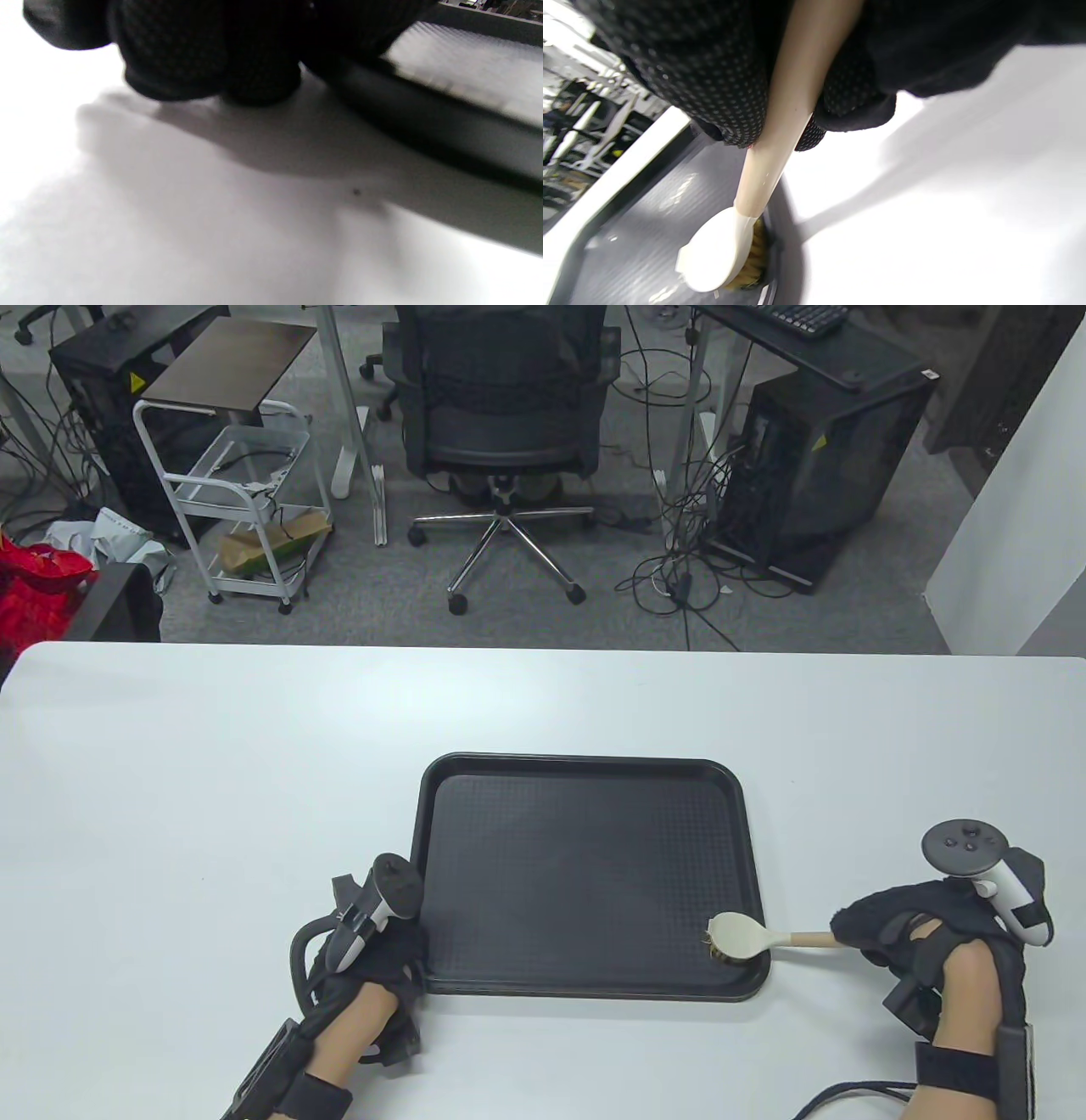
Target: Scrub the tray with pot brush
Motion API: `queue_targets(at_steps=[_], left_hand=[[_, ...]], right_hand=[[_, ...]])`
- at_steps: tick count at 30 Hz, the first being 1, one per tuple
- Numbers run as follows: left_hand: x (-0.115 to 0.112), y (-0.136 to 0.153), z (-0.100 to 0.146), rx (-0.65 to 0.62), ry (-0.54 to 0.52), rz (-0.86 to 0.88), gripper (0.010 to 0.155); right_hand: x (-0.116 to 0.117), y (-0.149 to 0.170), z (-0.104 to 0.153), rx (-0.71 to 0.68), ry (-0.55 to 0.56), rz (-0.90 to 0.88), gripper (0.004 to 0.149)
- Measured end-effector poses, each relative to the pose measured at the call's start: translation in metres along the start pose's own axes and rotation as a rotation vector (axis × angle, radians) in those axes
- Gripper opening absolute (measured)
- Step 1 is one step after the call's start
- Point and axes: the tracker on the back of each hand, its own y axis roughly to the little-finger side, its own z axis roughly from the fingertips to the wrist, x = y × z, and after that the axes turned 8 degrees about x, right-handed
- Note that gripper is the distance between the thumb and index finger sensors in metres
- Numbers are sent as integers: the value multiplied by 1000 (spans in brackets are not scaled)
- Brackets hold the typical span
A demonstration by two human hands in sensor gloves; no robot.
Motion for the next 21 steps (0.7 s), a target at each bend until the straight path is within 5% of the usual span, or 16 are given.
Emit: queue_targets(at_steps=[9, 21], left_hand=[[0, 0, 0, 0, 0, 2, 60], [0, 1, -1, -2, 5, 13, 60]], right_hand=[[54, -90, 2, -358, -148, 29, 47], [166, -177, 31, -532, -85, 139, 48]])
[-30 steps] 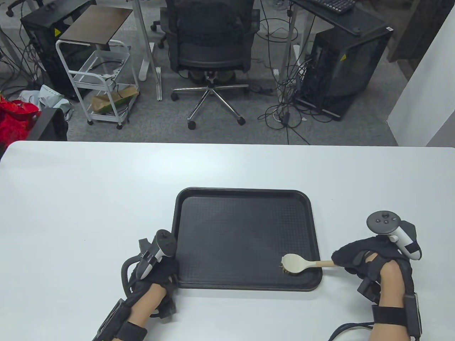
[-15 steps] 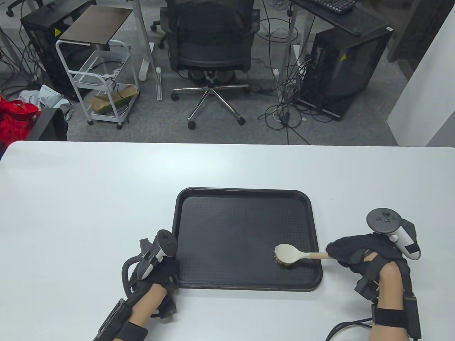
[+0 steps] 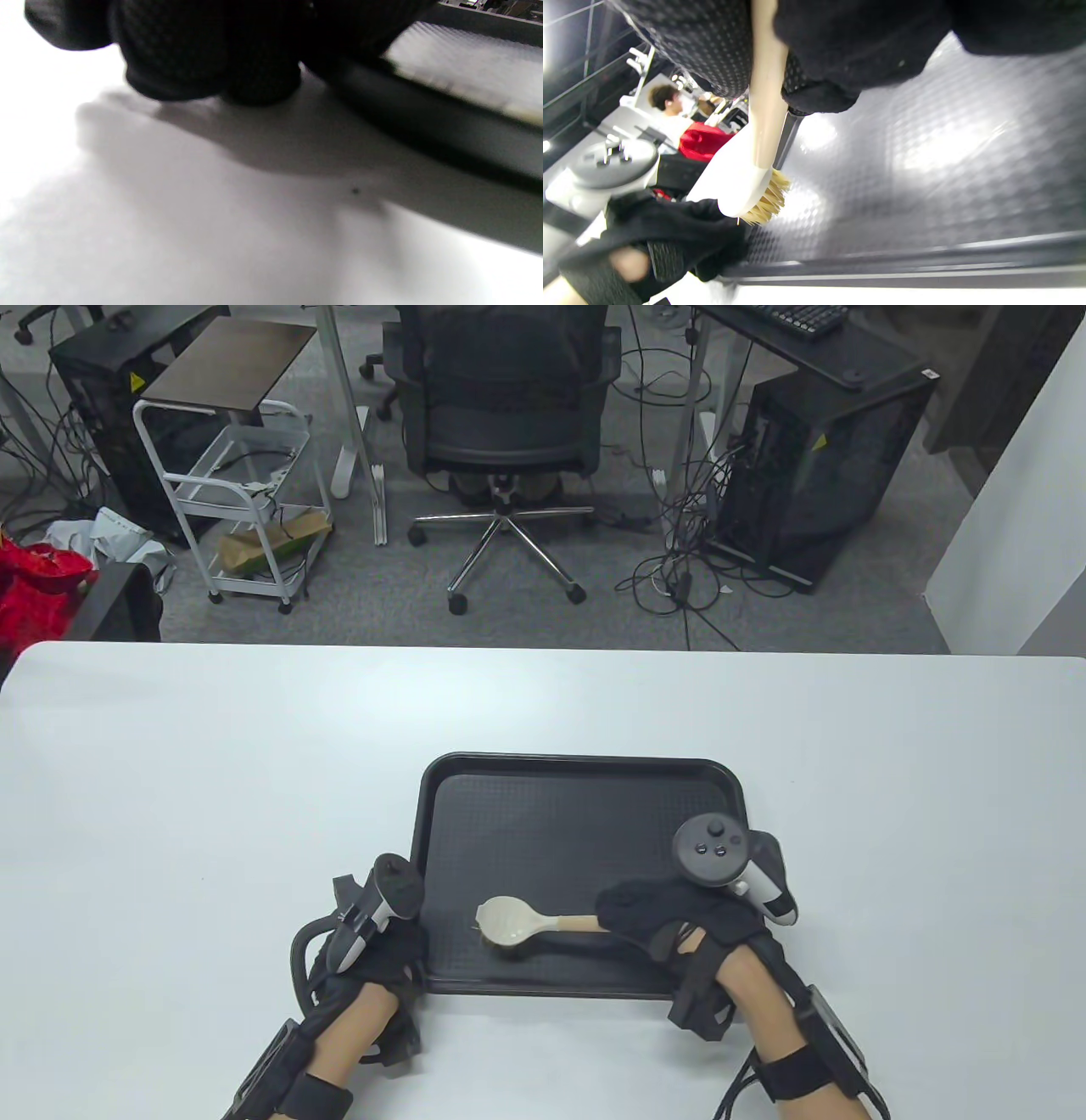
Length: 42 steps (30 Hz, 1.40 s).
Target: Scrub the tray with pot brush
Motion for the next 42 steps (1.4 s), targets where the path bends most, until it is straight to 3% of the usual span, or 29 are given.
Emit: queue_targets(at_steps=[5, 12, 20, 27, 42], left_hand=[[0, 2, -1, -2, 13, 22, 60], [0, 3, -1, -4, 17, 29, 60], [0, 5, -2, -5, 21, 36, 60], [0, 5, -2, -4, 21, 38, 60], [0, 3, -1, -1, 12, 21, 60]], right_hand=[[28, -19, -1, -9, 1, 58, 48], [46, -21, -7, -18, -3, 55, 48], [48, -21, -6, 22, 15, 89, 47], [31, -11, -3, 83, -21, 129, 47], [-29, 46, 5, 237, -151, 138, 46]])
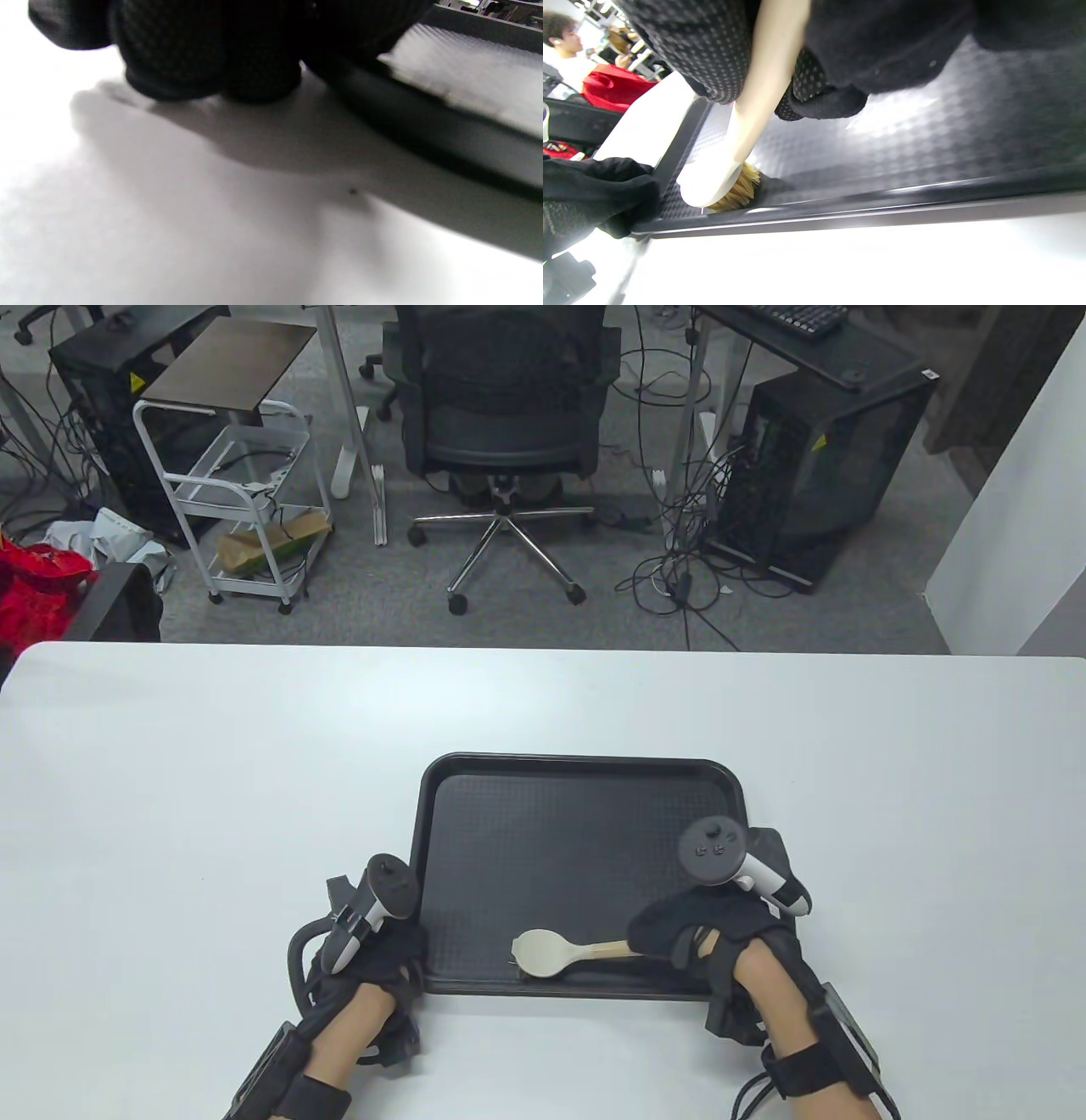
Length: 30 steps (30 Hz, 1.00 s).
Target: Scrub the tray with pot brush
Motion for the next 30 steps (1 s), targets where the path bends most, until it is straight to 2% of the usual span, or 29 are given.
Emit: queue_targets(at_steps=[11, 30], left_hand=[[0, -1, 0, 1, -2, -4, 60], [-1, -2, 1, 2, -6, -11, 60]], right_hand=[[-34, 59, 15, 121, 33, -71, 46], [-68, 151, 51, 302, 141, -223, 44]])
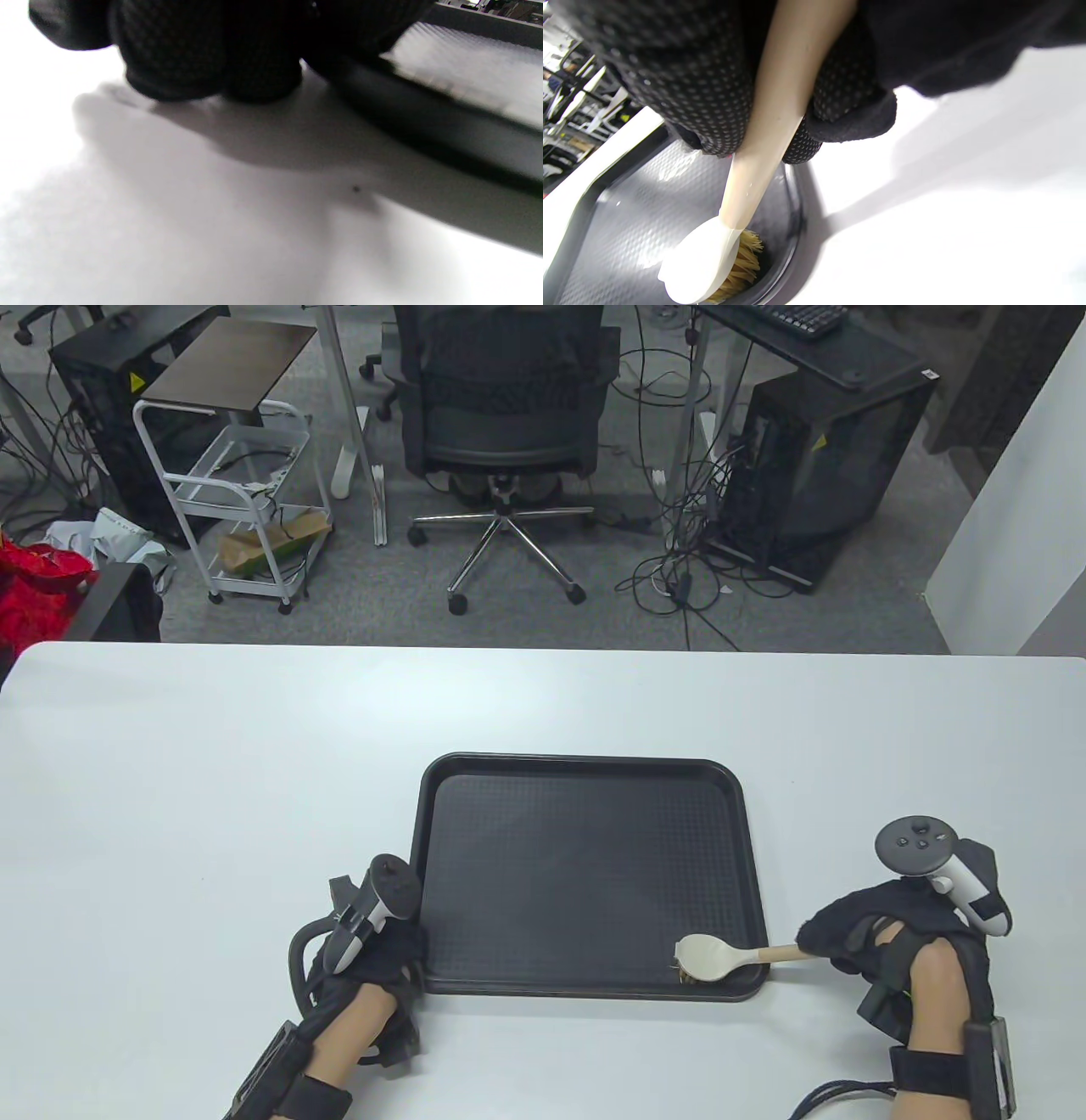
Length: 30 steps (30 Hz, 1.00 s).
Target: Scrub the tray with pot brush
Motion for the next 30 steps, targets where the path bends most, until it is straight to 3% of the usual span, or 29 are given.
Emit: queue_targets(at_steps=[7, 11, 16, 22, 30], left_hand=[[0, 0, 0, 1, 0, -3, 60], [0, -1, 0, 2, -1, -9, 60], [0, -1, 0, 0, -5, -13, 60], [0, -1, 0, -1, -9, -12, 60], [0, -2, 0, -7, -10, -18, 60]], right_hand=[[-15, 22, 8, 79, 82, -48, 43], [-15, 12, 10, -44, 67, -87, 45], [-5, -32, 9, -301, 61, -189, 48], [22, -105, 9, -346, 194, -227, 49], [79, -217, -9, -396, 79, -140, 56]])
